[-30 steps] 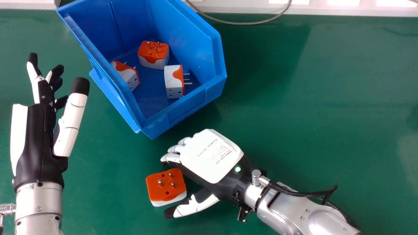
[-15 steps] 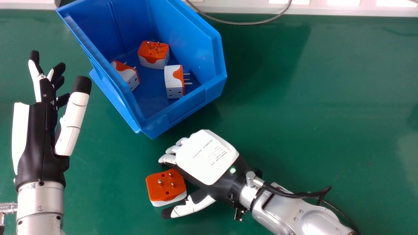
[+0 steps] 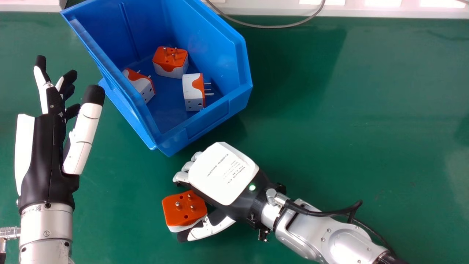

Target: Pick all objects and put in blue box

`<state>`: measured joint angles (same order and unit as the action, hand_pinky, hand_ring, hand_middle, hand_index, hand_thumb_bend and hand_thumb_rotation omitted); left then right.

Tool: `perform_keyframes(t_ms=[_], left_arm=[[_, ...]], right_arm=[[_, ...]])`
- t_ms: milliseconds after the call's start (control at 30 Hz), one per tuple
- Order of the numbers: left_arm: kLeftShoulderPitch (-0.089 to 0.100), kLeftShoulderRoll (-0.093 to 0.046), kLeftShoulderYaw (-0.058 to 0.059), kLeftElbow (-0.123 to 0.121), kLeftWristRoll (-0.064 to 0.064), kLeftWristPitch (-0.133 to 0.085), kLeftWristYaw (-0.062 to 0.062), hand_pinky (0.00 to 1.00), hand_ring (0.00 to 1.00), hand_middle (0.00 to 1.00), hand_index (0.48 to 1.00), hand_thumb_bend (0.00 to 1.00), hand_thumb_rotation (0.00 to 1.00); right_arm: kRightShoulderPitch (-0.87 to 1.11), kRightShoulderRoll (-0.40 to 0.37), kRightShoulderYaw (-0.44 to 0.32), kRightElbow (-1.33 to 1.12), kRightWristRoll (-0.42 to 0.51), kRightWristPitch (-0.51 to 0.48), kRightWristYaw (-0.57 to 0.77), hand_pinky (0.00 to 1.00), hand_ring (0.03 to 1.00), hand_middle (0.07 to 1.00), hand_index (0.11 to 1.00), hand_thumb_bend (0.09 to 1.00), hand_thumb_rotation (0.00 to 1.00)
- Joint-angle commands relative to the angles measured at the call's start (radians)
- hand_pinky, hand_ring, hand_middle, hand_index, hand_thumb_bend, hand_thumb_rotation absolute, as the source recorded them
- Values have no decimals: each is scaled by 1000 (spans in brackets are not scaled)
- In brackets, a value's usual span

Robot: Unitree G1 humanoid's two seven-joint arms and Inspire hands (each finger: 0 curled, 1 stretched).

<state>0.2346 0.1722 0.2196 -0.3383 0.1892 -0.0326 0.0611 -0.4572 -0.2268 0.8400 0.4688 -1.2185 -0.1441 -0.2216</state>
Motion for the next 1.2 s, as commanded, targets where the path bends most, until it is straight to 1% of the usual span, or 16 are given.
perform_keyframes(t_ms=[0,67,167,233,267,300,333,367,400,433,467,533,600,700,967,1167], left_arm=[[7,1,3,-33,2,-7,2,866,936,940,951,769,1000],[6,1,4,-32,0,-6,1,866,936,940,951,766,1000],[3,2,5,-31,-4,-3,0,865,936,940,951,755,1000],[3,2,6,-35,-6,1,-1,864,936,940,951,755,1000],[4,2,7,-37,-7,3,-2,863,936,940,951,757,1000],[5,2,8,-38,-8,4,-3,863,936,940,951,757,1000],[6,1,8,-40,-9,4,-3,863,936,940,951,759,1000],[7,1,8,-41,-10,5,-3,863,936,940,951,759,1000],[7,0,8,-42,-10,5,-3,862,936,940,951,762,1000],[7,0,8,-43,-9,6,-3,862,936,940,951,769,1000],[7,0,8,-43,-9,7,-3,862,936,941,951,772,1000],[8,-1,7,-47,-10,9,-4,862,937,941,949,778,1000],[7,-1,8,-47,-12,12,-5,862,937,941,949,778,1000],[7,-1,9,-48,-12,14,-6,862,937,942,949,778,1000],[7,-1,7,-46,-8,12,-3,860,935,940,948,786,1000],[2,1,8,-43,-6,12,-3,858,932,938,946,790,1000]], right_arm=[[-6,7,13,-2,12,-8,22,626,745,754,724,434,815],[-6,6,12,-5,13,-9,22,625,744,753,723,432,797],[-4,4,8,-6,22,-18,19,597,719,738,713,407,664],[-4,9,2,-2,40,-28,15,584,706,727,702,399,637],[-3,11,0,0,52,-33,13,566,685,703,672,417,568],[0,14,-3,3,65,-39,8,566,685,703,672,417,568],[5,19,-7,7,81,-46,-1,556,671,686,650,434,517],[10,24,-11,13,93,-50,-10,556,671,686,650,434,517],[13,30,-13,21,106,-52,-19,523,624,644,617,452,414],[14,37,-16,35,121,-59,-29,405,478,549,571,474,265],[13,44,-20,52,140,-73,-38,357,420,514,554,482,212],[12,54,-31,85,184,-110,-54,172,218,484,503,510,69],[14,62,-48,107,232,-135,-37,149,196,481,498,512,55],[15,69,-60,112,269,-129,1,96,146,474,484,519,18],[24,65,-53,52,251,-63,43,87,134,470,478,523,0],[37,55,-61,20,269,-59,58,79,123,470,478,523,0]])
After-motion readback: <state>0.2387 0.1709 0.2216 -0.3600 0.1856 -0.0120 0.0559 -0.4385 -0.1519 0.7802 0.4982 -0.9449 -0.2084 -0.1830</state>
